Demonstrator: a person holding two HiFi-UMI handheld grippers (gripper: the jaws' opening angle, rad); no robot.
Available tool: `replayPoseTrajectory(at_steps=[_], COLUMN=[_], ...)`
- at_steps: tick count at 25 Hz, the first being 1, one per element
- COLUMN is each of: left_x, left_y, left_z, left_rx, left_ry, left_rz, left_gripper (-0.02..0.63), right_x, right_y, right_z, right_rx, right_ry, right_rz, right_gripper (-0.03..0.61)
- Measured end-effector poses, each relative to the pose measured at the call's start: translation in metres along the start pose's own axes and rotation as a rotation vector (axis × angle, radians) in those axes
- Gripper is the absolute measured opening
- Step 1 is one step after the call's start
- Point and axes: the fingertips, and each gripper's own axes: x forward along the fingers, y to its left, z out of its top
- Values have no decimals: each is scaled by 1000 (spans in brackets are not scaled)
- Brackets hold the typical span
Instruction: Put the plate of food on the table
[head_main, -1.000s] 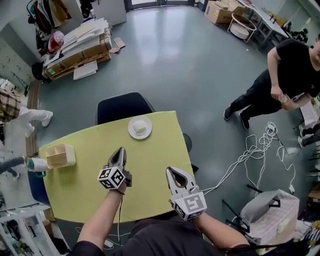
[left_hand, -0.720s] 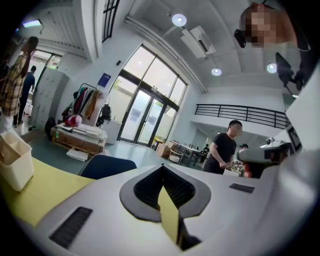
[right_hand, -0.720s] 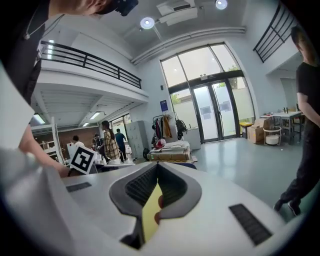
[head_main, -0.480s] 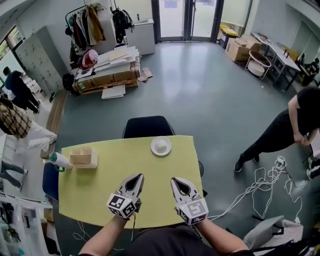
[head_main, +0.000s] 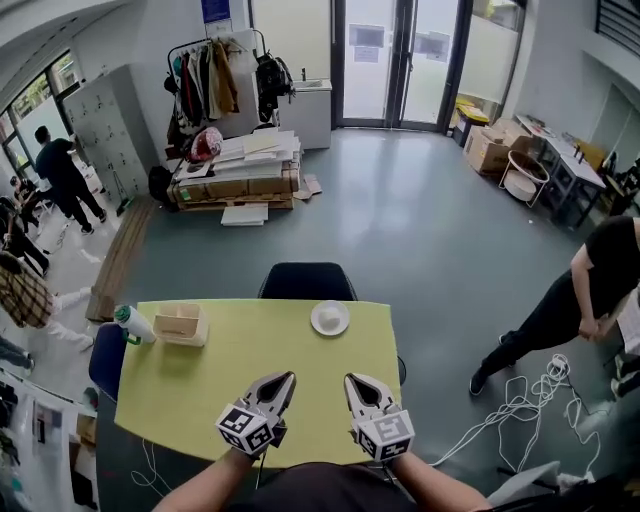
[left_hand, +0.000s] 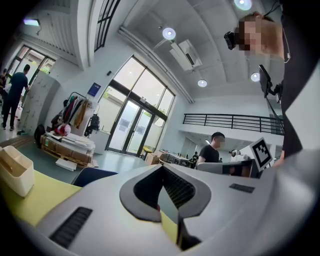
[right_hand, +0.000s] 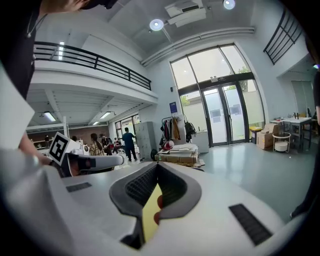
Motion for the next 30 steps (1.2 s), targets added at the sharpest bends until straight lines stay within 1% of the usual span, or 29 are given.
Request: replayPoseTrajectory(at_steps=[4,9,14,20,30], left_x=[-5,-5,-2,3,4], left_y=[-7,-19,-30,-33,-31], left_z=[5,11,13,11,-3], left_rx=[-1,17,52,60,47], left_ry=[-15,-22,-23,-25,-1], left_rz=[-7,-19,-43,-58,-52], left_gripper=[9,9,9,9,9], right_x=[-2,-6,-8,-7,-7], right_y=[13,28,26,20,11], right_z=[3,10,13,10,9], right_rx=[-31,-77,-70,-74,-58], right_ry=[1,-27,-38,-42,-54], right_rz=[17,38,30,16,-17], right_gripper=[12,12,12,12,12])
